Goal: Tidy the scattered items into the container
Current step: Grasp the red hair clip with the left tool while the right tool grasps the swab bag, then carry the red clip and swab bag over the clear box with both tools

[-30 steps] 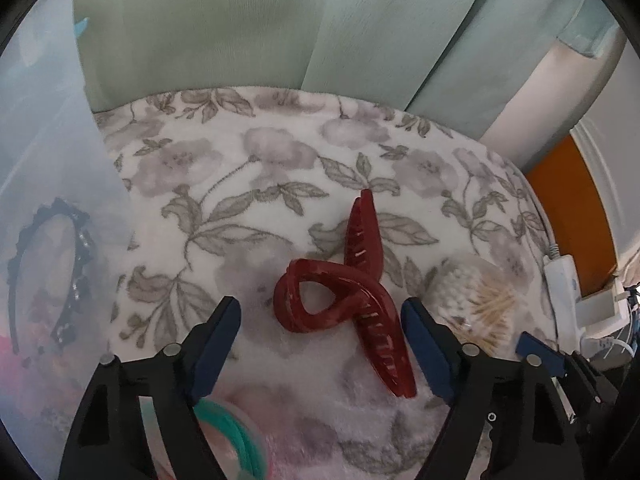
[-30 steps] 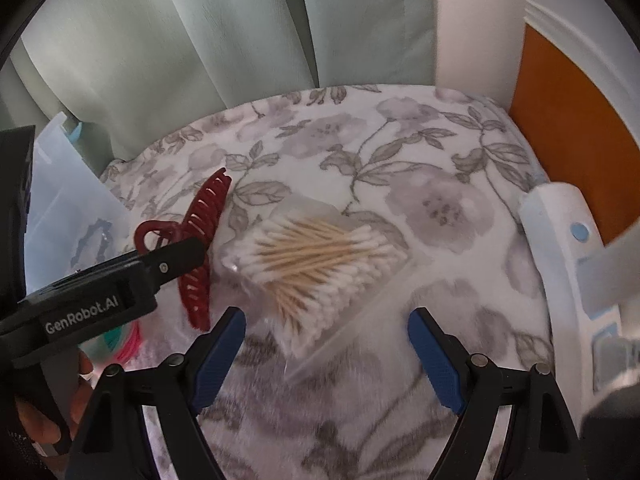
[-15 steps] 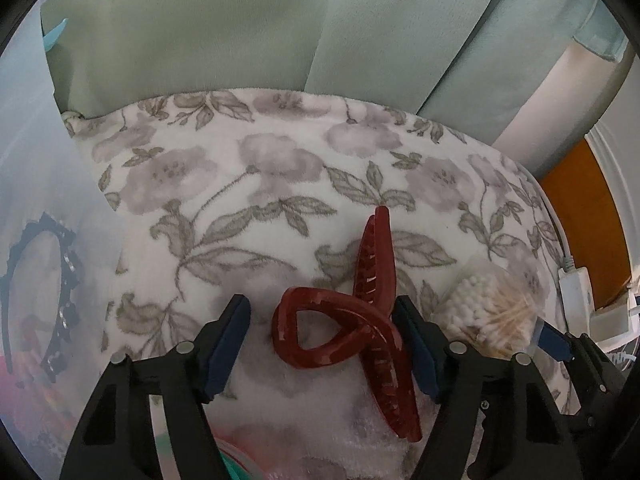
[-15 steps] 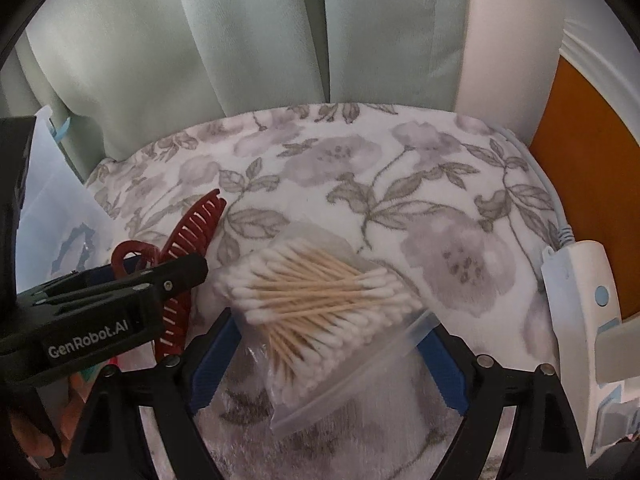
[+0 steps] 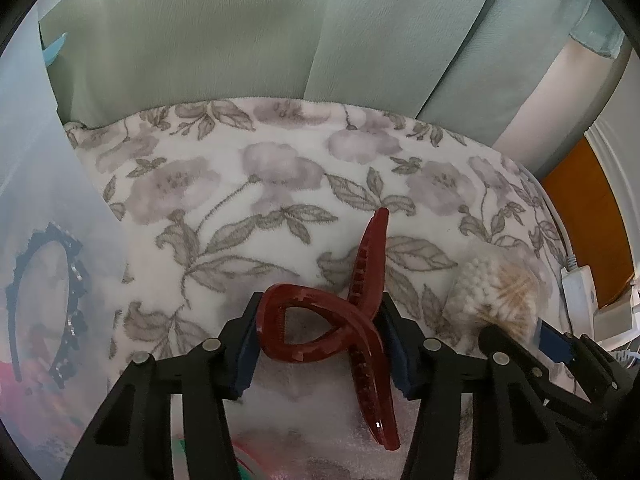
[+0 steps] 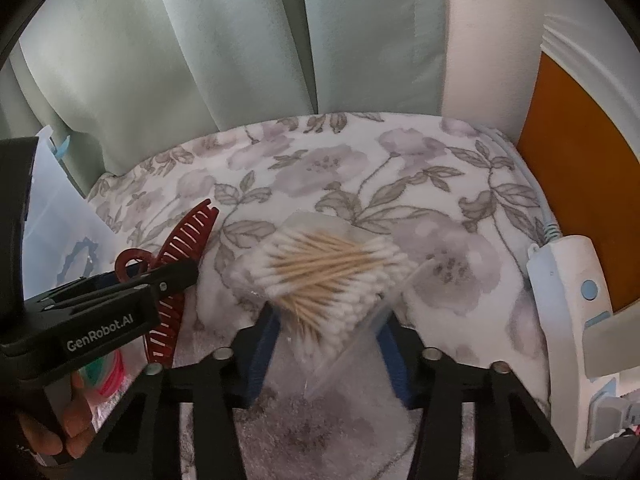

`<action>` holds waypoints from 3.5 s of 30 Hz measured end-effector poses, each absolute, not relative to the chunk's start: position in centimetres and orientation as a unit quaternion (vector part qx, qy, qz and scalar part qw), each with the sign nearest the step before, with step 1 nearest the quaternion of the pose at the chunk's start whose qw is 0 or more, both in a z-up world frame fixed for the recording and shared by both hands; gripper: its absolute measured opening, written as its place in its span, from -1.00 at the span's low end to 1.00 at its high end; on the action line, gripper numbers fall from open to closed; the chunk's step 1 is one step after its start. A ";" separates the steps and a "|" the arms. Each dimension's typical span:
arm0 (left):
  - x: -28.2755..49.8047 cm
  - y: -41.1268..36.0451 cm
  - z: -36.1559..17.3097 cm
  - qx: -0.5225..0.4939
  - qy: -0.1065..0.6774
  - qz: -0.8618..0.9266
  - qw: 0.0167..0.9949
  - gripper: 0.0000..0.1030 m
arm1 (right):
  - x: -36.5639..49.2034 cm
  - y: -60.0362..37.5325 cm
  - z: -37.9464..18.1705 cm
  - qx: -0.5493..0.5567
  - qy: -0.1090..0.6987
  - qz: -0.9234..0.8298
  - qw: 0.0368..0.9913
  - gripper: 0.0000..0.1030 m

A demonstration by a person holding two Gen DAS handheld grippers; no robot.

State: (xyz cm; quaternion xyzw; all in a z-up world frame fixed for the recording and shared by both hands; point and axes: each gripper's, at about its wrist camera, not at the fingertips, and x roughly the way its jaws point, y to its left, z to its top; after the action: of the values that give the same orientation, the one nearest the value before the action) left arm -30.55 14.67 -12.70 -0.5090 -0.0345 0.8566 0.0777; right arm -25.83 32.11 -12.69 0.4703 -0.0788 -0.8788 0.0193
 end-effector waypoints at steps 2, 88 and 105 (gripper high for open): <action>-30.5 14.7 -12.6 -0.509 -0.035 0.857 0.078 0.06 | -25.8 32.2 -12.7 0.471 -0.080 -0.878 0.020 -0.13; -11.5 -12.4 7.4 -0.329 -0.178 0.928 0.002 0.02 | -9.5 6.8 11.8 0.289 0.014 -0.940 0.181 -0.49; -12.8 -13.6 4.9 -0.360 -0.181 0.915 -0.009 0.06 | -11.6 3.5 7.5 0.345 0.041 -0.915 0.204 -0.46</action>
State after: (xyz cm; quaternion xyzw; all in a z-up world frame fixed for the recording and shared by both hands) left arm -12.80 -13.55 4.90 -0.3602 -0.1810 0.9151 -0.0086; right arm -11.62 3.47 7.54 0.3446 0.0414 -0.9153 0.2044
